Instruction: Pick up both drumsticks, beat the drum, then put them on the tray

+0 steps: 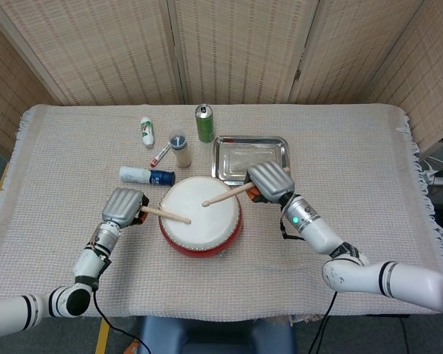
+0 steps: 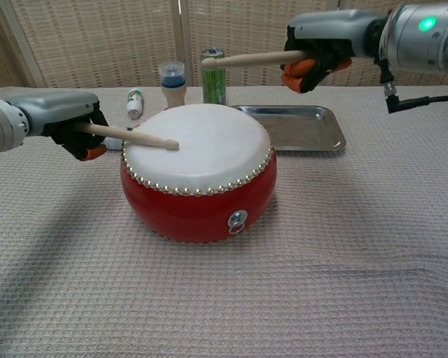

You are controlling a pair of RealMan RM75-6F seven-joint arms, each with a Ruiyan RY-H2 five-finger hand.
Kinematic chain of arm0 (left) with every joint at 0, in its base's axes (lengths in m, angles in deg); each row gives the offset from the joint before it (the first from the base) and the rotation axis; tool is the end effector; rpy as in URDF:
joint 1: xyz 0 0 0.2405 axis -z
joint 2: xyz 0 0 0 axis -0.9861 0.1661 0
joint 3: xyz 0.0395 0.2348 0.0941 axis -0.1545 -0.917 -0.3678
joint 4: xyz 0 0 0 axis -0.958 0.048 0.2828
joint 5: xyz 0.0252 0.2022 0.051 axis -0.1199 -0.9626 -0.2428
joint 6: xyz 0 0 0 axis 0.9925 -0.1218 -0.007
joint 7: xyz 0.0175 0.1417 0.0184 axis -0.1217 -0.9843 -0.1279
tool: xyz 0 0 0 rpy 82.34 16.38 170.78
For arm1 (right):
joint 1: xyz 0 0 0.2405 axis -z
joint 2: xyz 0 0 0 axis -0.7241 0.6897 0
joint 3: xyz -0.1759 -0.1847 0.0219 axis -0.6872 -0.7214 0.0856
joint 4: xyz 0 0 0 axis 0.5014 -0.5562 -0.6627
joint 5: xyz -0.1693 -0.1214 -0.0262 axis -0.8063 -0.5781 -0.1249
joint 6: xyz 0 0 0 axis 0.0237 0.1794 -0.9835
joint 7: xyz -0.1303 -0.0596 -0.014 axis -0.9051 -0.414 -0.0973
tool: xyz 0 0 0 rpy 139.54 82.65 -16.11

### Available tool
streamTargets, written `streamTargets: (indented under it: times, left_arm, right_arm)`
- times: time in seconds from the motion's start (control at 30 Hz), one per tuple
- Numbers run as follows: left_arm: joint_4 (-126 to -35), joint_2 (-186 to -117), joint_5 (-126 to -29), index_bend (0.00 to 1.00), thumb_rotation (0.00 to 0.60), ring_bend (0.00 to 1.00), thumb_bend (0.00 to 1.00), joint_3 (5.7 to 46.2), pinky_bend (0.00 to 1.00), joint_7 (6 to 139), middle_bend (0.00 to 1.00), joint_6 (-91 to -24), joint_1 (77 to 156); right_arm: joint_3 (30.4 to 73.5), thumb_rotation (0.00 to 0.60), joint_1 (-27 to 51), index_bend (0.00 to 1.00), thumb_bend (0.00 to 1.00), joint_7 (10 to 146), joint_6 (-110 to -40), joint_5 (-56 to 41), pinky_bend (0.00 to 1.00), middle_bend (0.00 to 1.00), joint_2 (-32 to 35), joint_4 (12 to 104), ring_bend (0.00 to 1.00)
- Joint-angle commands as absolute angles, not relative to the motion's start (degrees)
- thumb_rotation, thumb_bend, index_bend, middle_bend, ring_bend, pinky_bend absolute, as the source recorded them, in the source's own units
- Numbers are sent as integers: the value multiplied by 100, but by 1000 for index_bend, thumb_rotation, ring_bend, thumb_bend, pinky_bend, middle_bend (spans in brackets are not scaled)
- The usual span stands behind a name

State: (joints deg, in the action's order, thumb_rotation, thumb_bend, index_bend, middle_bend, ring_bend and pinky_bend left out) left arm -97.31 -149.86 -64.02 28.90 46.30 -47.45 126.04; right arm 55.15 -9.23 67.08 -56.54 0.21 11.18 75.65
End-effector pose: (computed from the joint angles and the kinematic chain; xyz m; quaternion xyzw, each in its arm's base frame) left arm -0.1609 0.3665 0.0226 -0.7164 -0.4117 -0.3161 0.4662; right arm -0.0817 -0.3939 0.0515 0.7486 -0.3933 0.3970 0.3567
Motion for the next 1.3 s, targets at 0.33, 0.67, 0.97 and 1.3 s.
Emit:
streamTargets:
  times: [0.33,0.67,0.97,1.3]
  left_arm:
    - [-10613,-14059,-7082,989,600,1000,677,3427,1000,6712,1000,-4372,12204]
    - [-9754,-14859,-7297,988,600,1000,675,2835,1000,4583,1000,-5353,12439]
    - [-10113,-14881,-5991,988,600,1000,675,3317,1000,5614,1000,-4337,12414]
    - [-10330,-14384,-6858,985,600,1000,675,3437,1000,5967,1000,-4828,12173]
  right_arm:
    - [4961,600,-996,1000,648,6186,-5178,48,1000,1000,780,6848,1000]
    - [4828,600,-1095,1000,648,5450,-5426,584,1000,1000,377,6553,1000]
    - [5659,600,-622,1000,649,7424,-5714,-417,1000,1000,1085,7525,1000]
    - [5165,600,-870,1000,648,6682,-5224,-368,1000,1000,748,6867,1000]
